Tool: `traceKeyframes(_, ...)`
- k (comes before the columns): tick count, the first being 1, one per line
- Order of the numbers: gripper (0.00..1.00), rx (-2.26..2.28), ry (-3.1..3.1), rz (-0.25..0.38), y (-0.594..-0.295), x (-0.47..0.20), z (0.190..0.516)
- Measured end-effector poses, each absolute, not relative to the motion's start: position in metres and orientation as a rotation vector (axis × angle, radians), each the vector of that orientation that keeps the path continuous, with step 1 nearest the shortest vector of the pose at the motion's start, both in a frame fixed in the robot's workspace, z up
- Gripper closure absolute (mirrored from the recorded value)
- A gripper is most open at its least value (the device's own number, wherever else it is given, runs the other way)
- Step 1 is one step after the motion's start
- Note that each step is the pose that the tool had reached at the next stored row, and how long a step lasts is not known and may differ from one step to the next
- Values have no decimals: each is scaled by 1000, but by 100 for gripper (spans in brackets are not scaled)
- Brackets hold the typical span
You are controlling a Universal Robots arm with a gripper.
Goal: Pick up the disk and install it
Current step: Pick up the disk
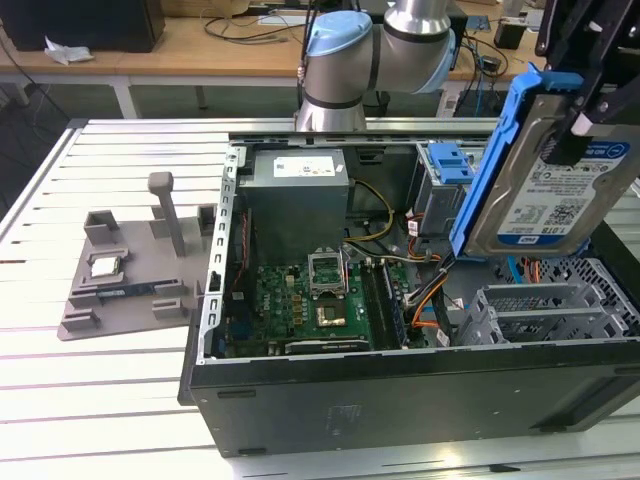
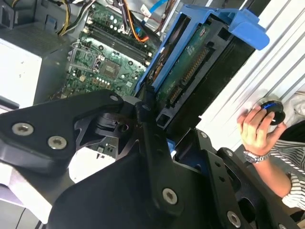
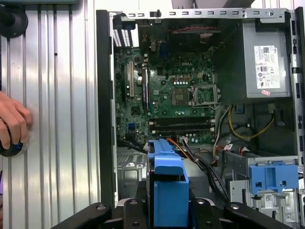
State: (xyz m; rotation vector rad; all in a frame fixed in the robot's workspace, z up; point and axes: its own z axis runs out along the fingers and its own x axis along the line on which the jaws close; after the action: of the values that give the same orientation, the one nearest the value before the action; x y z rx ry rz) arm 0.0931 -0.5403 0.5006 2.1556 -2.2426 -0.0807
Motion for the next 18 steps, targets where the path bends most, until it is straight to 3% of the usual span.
traceKeyframes(18, 63, 2156, -2242, -81, -545, 121, 483)
